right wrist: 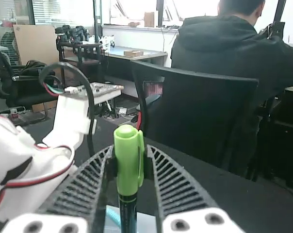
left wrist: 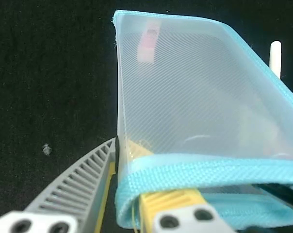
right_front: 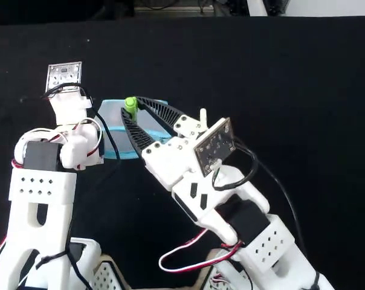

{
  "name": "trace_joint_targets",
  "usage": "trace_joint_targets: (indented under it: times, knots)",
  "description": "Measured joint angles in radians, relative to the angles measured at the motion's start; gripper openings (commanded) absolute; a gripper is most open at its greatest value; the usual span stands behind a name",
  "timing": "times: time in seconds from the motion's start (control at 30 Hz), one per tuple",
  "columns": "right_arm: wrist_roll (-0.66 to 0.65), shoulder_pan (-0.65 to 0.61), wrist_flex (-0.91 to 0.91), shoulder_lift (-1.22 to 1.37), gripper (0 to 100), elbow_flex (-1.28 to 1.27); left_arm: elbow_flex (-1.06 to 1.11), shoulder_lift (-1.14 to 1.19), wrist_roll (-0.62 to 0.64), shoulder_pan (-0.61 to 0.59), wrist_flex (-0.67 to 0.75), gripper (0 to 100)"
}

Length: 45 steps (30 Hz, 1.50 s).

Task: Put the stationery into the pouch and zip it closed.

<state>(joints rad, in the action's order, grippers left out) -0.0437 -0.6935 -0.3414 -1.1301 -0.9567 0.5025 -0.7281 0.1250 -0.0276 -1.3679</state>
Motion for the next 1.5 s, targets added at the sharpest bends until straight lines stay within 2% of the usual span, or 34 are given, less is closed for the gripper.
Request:
trace_joint_targets:
  times: [0.1,0.4,1.1,1.3,1.5]
  knots:
    - [-0.006,0.0,0.0,-0.003,1.1,-0.026,0.0,0.0,0.0,0.0,0.0,3]
    - [-0.15,-0.009,0.0,0.012,1.1,-0.133,0.0,0.0,0.0,0.0,0.0,3]
    - [-0.155,-0.011,0.0,0.002,1.2,-0.227,0.0,0.0,0.0,0.0,0.0,3]
    - [-0.155,-0.011,0.081,-0.003,1.3,-0.273,0.0,0.0,0.0,0.0,0.0,3]
    - [-0.153,-0.011,0.089,-0.003,1.3,-0.275,0.0,0.0,0.0,0.0,0.0,3]
